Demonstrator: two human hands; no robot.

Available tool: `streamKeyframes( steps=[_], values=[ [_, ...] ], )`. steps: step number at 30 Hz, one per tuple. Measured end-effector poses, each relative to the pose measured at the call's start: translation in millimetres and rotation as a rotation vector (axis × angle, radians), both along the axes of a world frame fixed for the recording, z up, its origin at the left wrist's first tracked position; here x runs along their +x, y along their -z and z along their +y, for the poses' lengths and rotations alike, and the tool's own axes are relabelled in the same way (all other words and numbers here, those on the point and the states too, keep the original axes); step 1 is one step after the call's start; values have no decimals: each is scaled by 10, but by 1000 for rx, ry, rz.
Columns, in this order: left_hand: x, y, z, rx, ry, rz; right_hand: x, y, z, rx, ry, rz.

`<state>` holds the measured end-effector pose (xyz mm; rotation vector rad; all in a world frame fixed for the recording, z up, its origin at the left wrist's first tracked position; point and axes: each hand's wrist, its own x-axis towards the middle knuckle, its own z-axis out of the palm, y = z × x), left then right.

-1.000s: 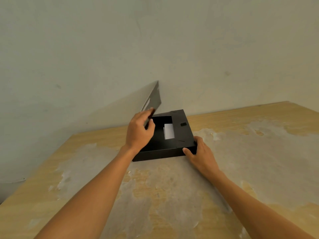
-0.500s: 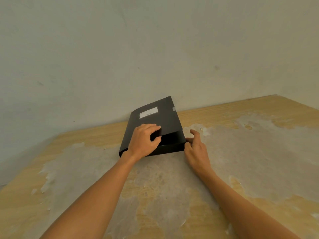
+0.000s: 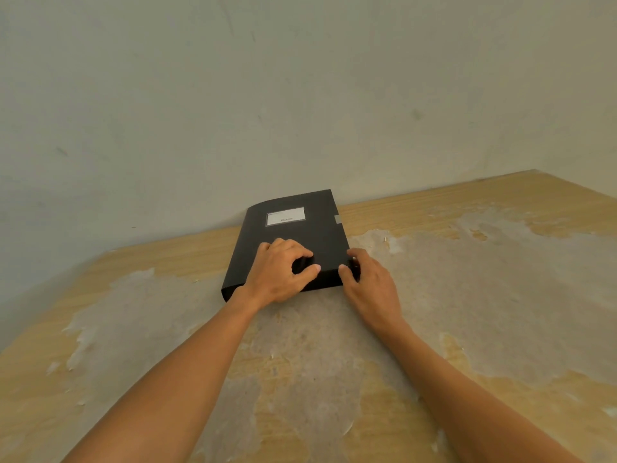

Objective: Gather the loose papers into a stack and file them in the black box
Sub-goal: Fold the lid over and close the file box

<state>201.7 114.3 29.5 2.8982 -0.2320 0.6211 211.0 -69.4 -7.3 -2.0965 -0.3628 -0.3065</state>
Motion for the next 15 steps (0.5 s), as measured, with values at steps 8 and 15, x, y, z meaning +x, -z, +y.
streamKeyframes(
  steps=[8,15],
  values=[
    [446,-137,-89,-112,-34,334,25,20,25,-112,5,-53],
    [930,-184,-316,-47,-8,476,49,35,31,-161,12,-81]
  ],
)
